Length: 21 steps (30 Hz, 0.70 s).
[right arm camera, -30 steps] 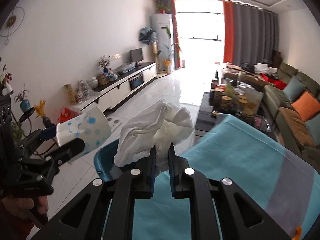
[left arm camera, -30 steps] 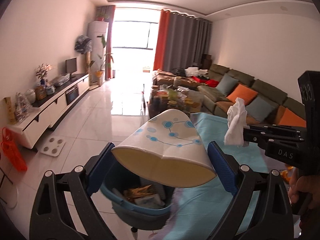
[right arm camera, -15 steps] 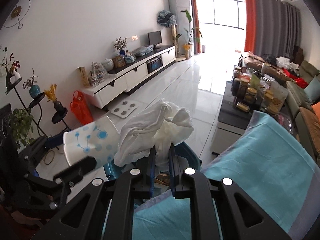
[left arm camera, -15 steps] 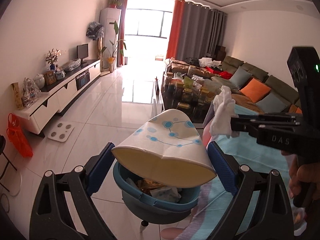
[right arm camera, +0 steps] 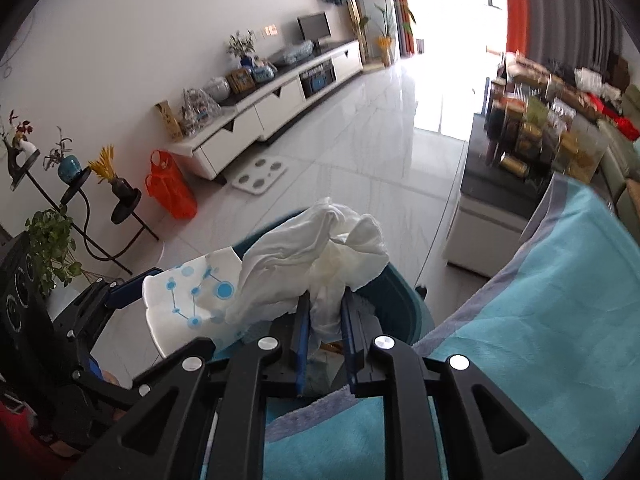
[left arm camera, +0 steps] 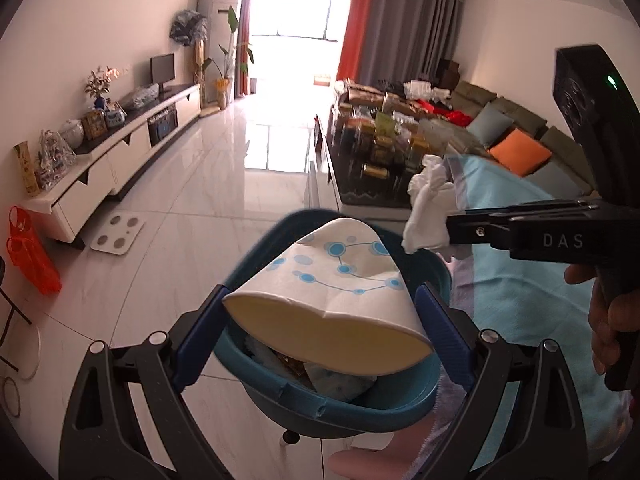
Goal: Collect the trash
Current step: 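Open both tools to drop the cup and tissue into the bin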
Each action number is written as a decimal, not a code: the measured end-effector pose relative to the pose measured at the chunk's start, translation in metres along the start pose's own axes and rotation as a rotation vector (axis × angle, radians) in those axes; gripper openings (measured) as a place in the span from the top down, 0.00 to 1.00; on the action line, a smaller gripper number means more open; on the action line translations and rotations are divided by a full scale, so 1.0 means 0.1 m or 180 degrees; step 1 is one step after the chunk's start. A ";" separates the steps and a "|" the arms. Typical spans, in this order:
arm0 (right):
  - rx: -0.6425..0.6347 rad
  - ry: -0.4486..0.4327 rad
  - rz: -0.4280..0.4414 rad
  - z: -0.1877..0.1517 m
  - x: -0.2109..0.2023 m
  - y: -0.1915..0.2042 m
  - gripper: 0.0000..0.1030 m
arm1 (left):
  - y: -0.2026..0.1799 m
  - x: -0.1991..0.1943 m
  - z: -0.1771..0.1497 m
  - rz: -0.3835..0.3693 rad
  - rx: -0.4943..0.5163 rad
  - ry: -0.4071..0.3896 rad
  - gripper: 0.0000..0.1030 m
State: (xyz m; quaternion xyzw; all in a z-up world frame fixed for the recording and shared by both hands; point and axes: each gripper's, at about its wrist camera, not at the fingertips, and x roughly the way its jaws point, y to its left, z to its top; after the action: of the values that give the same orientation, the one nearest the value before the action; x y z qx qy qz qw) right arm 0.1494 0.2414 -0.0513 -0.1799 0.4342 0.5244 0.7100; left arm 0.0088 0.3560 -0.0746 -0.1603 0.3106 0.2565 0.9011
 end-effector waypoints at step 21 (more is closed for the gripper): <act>-0.0024 0.0266 -0.0140 0.11 0.34 -0.06 0.58 | -0.14 0.68 -0.12 0.0058 0.0090 0.0228 0.09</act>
State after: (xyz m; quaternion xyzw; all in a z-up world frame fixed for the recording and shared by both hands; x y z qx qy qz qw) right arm 0.1621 0.2666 -0.0735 -0.2138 0.4574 0.5023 0.7019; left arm 0.0564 0.3641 -0.1256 -0.1538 0.3478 0.2544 0.8892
